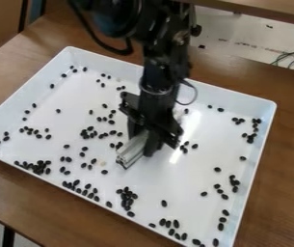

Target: Sweep into pile

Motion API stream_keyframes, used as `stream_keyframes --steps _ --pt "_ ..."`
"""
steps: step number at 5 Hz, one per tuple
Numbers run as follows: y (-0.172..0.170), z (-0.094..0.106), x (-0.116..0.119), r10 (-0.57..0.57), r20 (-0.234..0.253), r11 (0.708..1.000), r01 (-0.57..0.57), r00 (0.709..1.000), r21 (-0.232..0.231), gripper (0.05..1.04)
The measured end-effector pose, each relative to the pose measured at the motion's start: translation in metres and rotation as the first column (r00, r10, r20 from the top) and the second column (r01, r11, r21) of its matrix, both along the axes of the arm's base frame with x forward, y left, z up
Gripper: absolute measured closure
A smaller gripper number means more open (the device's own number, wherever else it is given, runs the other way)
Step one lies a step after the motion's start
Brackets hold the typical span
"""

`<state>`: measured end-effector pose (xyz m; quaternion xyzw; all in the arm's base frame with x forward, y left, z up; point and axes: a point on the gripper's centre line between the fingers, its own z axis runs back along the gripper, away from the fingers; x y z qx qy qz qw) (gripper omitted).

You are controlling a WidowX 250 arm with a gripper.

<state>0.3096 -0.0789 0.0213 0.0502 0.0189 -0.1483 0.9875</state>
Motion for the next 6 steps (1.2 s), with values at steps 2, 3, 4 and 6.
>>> stream_keyframes --steps 2,3,4,6 --pt "-0.059 0.021 -0.017 0.021 0.025 0.993 -0.018 0.999 -0.120 0.722" --pt "-0.084 0.012 -0.024 0.091 -0.033 0.979 -0.096 0.995 -0.180 0.722" --pt "-0.092 0.000 -0.024 0.146 -0.081 0.968 -0.159 0.986 -0.194 0.722" --pt "-0.117 -0.017 -0.028 0.091 -0.114 0.971 -0.114 0.989 -0.210 0.722"
